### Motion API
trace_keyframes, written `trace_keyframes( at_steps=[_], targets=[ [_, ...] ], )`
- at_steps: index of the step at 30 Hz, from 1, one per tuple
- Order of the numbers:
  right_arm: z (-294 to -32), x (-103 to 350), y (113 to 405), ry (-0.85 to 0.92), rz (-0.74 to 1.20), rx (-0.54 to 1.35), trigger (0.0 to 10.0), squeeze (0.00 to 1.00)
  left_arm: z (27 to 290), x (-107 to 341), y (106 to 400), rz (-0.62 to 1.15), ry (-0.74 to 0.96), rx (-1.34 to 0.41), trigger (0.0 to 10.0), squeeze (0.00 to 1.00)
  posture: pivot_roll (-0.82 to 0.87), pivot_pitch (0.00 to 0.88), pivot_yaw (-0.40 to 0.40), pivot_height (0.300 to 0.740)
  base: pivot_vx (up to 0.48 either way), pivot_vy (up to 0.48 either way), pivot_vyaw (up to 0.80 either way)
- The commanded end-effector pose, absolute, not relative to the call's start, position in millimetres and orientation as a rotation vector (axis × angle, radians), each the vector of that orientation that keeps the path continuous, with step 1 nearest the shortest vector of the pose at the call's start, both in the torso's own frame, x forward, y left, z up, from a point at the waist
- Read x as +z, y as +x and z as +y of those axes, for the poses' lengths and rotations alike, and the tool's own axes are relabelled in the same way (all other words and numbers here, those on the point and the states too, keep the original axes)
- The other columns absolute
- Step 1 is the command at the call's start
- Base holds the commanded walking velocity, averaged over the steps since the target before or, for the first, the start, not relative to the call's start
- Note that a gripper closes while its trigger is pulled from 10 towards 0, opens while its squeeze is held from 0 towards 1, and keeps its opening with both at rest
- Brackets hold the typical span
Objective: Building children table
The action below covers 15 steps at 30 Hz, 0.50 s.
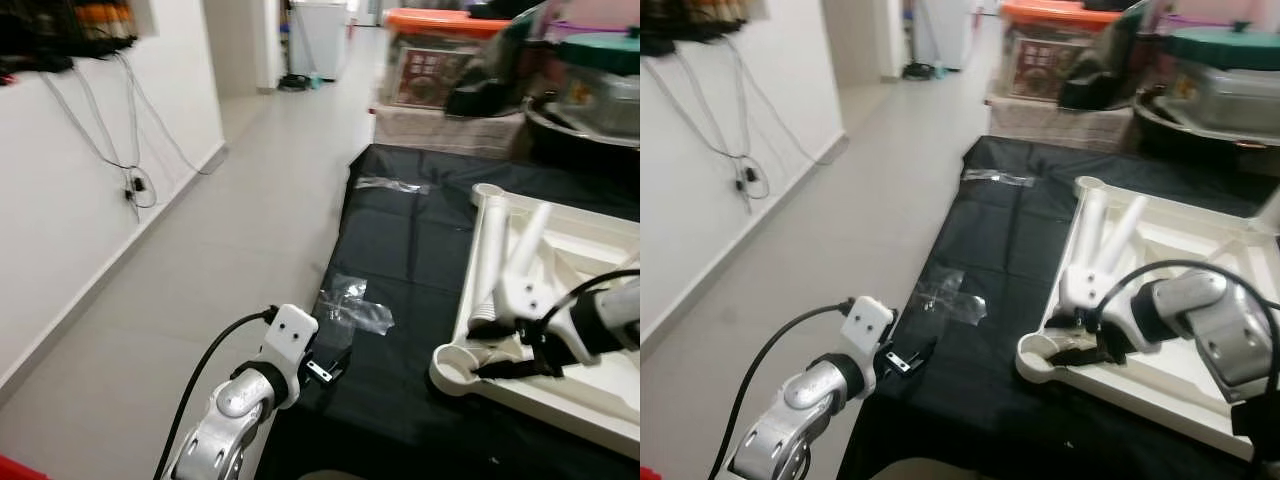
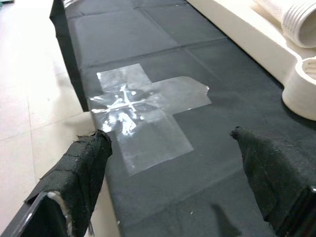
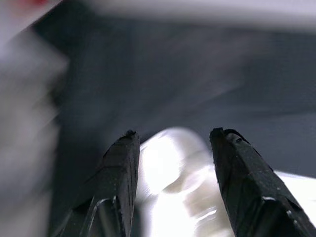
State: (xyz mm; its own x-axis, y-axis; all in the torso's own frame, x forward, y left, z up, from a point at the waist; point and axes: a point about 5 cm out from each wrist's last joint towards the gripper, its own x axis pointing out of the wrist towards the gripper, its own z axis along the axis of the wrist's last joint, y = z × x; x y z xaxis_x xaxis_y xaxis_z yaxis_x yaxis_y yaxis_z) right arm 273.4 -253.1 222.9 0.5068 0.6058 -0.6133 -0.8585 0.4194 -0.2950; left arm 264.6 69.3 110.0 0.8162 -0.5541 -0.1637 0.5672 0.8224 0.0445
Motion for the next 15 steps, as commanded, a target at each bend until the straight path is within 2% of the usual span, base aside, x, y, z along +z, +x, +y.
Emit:
trace_keyframes(
  at_steps=[1, 2, 5, 8, 10, 15],
  targets=[
    [-260, 226, 276, -0.615, 0.406, 0.769, 10.0, 0.00, 70, 108, 267, 0.146, 0.095, -0.601, 10.0, 0.00, 0.03, 0.000, -0.034, 0.740, 0.000, 0.000, 0.00],
    [-262, 226, 278, -0.596, 0.396, 0.691, 10.0, 0.00, 71, 108, 268, 0.146, 0.095, -0.601, 10.0, 0.00, 0.03, 0.000, -0.030, 0.740, 0.000, 0.000, 0.00],
    [-266, 222, 276, -0.578, 0.427, 0.621, 10.0, 0.00, 71, 108, 269, 0.146, 0.096, -0.601, 10.0, 0.00, 0.03, 0.000, -0.026, 0.740, 0.000, 0.000, 0.00],
    [-272, 209, 270, -0.531, 0.499, 0.434, 10.0, 0.00, 71, 108, 270, 0.143, 0.098, -0.603, 10.0, 0.00, 0.02, 0.000, -0.023, 0.740, 0.000, 0.000, 0.00],
    [-272, 209, 270, -0.531, 0.499, 0.434, 10.0, 0.00, 71, 108, 270, 0.143, 0.098, -0.603, 10.0, 0.00, 0.02, 0.000, -0.023, 0.740, 0.000, 0.000, 0.00],
    [-253, 184, 254, -0.505, 0.540, 0.375, 10.0, 0.00, 72, 108, 272, 0.138, 0.101, -0.603, 10.0, 0.00, 0.03, 0.000, -0.020, 0.740, 0.000, 0.000, 0.00]
  ],
)
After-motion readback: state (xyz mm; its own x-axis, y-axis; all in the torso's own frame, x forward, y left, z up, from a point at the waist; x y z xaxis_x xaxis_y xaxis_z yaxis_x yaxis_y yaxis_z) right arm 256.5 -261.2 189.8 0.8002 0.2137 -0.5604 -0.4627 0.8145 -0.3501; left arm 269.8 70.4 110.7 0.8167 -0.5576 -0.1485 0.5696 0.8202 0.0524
